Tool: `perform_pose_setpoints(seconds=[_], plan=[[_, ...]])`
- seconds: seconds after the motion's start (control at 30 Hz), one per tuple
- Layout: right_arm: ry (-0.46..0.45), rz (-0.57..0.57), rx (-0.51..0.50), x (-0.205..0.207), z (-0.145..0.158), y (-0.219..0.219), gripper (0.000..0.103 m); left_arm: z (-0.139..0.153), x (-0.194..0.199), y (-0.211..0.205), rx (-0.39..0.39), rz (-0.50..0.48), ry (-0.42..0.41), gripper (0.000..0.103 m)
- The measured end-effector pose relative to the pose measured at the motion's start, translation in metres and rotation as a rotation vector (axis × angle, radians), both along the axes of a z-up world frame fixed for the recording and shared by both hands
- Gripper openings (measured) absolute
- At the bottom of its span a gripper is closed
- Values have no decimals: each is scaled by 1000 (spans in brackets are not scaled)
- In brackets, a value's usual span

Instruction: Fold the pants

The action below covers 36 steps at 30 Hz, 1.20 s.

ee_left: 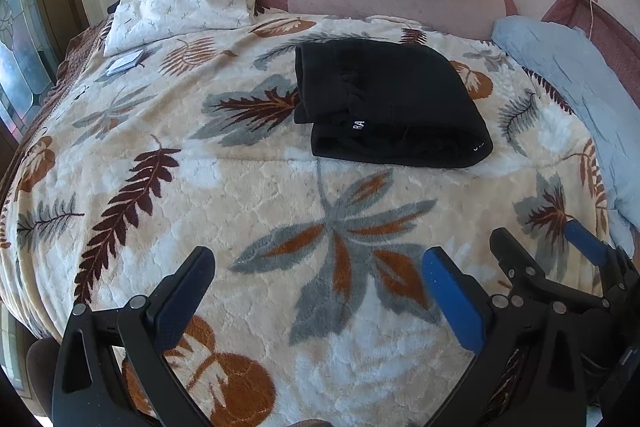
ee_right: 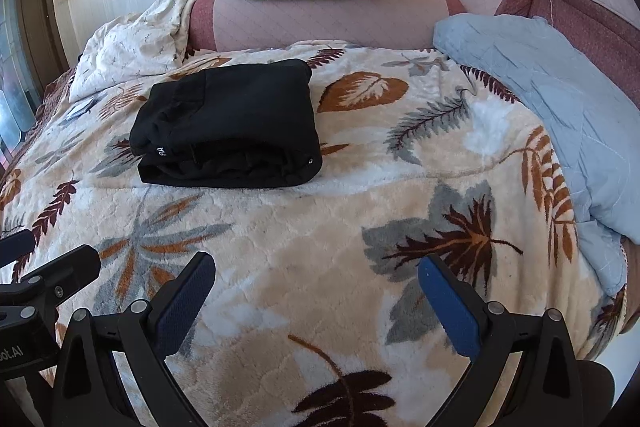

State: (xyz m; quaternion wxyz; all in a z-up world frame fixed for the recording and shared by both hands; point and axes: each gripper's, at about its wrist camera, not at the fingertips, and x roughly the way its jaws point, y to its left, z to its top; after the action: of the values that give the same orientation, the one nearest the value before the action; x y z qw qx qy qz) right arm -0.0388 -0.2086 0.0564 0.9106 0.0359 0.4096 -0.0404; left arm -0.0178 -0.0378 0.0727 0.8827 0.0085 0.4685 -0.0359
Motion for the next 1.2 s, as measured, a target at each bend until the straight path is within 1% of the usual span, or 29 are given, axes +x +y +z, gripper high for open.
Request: perform_pose_setpoints(seconds=[0.5,1.2], plan=[[16,3,-3,3,-7,-3,103,-6,1,3,2,7,15,103],[23,-5,-7,3,-8,-6,103,-8,1,4,3,10,22,103]])
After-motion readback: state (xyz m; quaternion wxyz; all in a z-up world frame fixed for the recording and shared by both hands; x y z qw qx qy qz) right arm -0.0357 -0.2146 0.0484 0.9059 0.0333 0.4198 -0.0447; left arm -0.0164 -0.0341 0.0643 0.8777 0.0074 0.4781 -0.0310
